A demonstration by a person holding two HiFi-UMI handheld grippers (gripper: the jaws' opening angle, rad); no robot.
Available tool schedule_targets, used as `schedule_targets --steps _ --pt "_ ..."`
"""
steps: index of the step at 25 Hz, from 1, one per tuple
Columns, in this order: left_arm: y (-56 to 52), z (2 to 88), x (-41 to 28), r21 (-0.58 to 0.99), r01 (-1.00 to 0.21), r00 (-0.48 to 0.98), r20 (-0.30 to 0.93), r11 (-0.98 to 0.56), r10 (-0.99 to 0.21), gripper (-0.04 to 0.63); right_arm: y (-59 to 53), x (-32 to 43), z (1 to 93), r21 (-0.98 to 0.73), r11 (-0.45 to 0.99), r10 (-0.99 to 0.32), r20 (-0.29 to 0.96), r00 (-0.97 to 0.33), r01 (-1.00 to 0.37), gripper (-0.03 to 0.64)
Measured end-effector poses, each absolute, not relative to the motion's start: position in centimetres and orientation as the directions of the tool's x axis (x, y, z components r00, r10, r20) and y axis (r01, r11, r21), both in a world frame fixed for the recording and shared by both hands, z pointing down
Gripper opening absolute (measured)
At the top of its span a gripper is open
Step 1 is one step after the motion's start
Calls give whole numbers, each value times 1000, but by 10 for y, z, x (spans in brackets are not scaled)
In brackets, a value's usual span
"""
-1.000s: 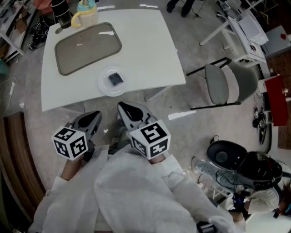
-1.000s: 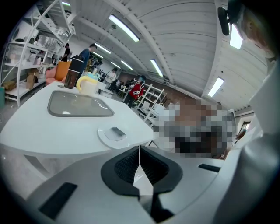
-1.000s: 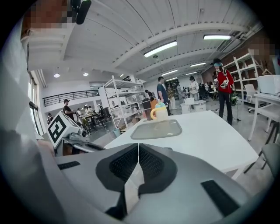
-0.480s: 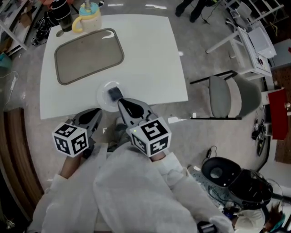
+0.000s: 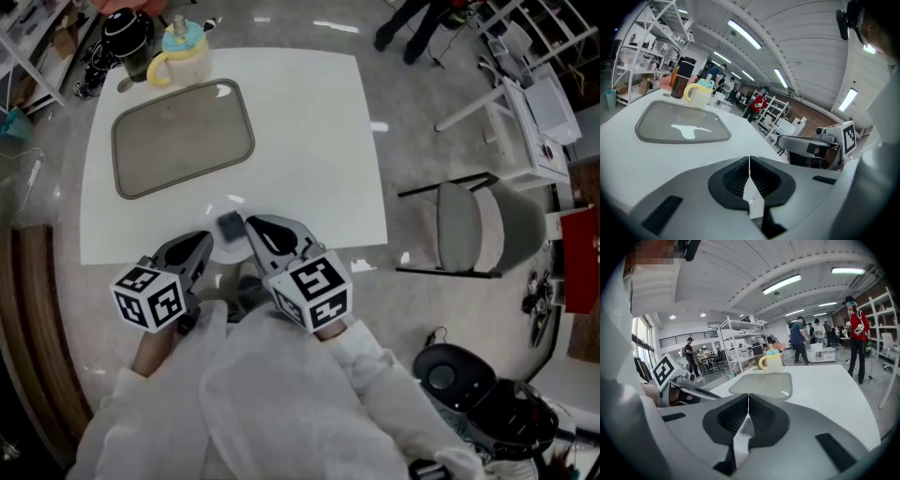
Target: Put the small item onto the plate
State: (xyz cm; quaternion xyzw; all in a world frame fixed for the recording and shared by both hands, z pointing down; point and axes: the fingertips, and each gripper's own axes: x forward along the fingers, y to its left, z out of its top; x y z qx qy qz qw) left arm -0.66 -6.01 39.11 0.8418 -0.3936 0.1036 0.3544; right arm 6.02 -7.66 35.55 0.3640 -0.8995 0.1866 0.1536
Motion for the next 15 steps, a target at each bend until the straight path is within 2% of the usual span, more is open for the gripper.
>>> schedule_targets --steps 5,15 --pt "-67 392 0 500 -752 652 467 -430 -597 15 -83 55 356 -204 711 -563 408 -719 -673 17" --pt "-74 398 -20 499 -769 631 493 -399 -599 15 -92 52 363 -249 678 -571 414 -709 -691 17"
